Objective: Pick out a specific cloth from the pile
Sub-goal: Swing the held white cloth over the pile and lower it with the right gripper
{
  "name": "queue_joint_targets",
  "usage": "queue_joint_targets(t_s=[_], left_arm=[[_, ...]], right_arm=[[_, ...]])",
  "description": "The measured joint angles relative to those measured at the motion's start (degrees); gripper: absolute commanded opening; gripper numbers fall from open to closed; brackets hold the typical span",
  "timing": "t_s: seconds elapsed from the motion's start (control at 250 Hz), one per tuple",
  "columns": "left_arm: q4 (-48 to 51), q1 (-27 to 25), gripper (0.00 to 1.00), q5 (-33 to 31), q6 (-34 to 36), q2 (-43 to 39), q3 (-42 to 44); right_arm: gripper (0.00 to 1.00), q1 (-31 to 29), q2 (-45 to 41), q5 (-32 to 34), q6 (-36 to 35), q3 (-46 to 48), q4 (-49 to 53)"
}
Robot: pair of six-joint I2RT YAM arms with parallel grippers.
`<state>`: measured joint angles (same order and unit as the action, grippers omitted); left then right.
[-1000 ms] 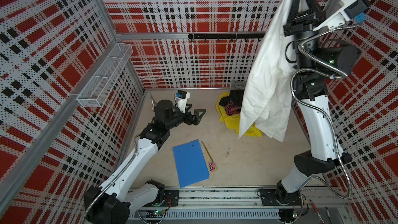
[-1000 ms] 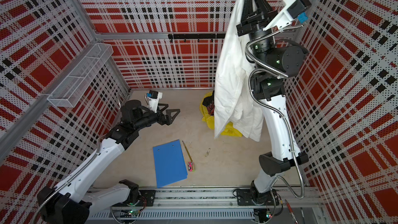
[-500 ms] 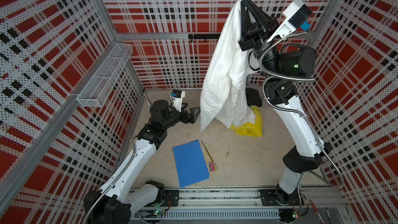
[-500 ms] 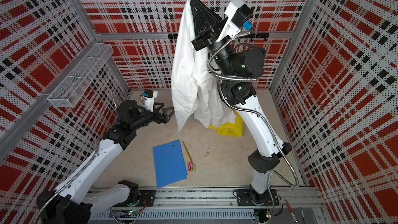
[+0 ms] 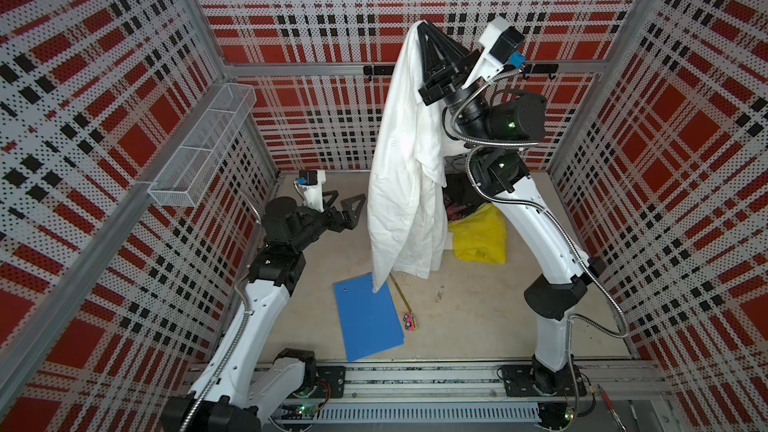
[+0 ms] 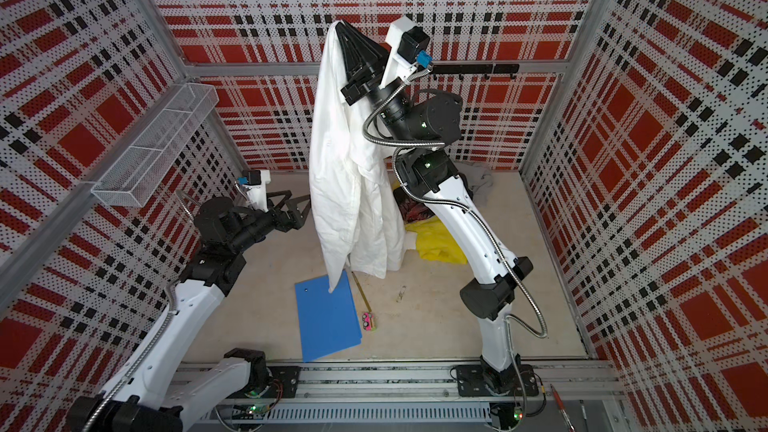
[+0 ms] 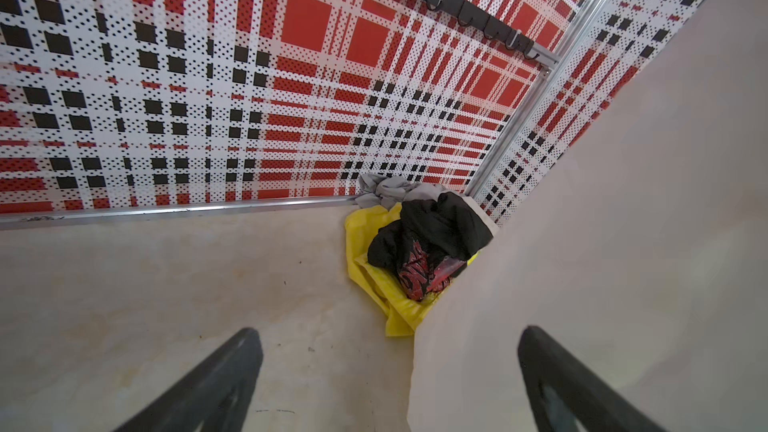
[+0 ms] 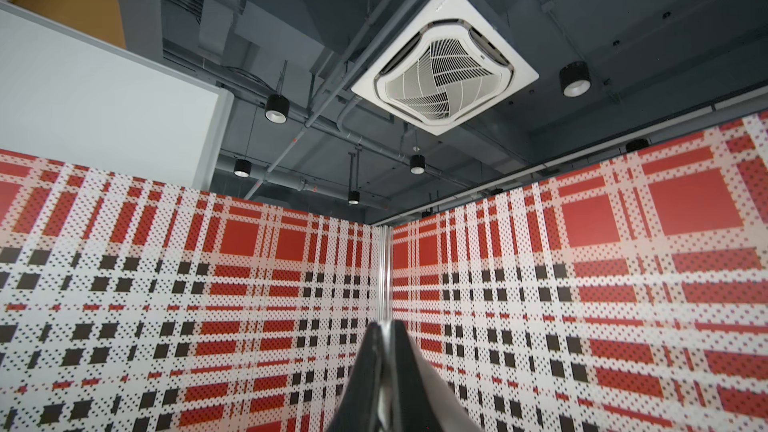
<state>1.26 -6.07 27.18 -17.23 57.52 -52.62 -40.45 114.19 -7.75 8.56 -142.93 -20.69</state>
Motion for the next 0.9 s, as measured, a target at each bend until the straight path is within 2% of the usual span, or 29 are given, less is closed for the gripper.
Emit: queue_joint_targets(t_s=[0.208,0.452,0.704,0.9], left_arm=[[-1.3,1.1,1.0,1.3,-1.0,0.0,0.5],[-2.0,1.5,0.98,2.7,-1.7,0.0,0.6],[-2.2,1.5,0.96,3.1,-1.9,0.1,0.6],[-2.2,1.5,0.95,3.1,-1.9,0.3,0.6]], right_arm=[[0.02,0.0,3.7,3.6,-0.5,0.0,2.5],[0.02,0.6,3.9,10.7,-4.9,1.0,5.7],[0.02,1.6,1.9,8.4,-4.9,11.8,9.2],[0.02,1.9,0.7,9.6,-4.9,22.3,12.5]])
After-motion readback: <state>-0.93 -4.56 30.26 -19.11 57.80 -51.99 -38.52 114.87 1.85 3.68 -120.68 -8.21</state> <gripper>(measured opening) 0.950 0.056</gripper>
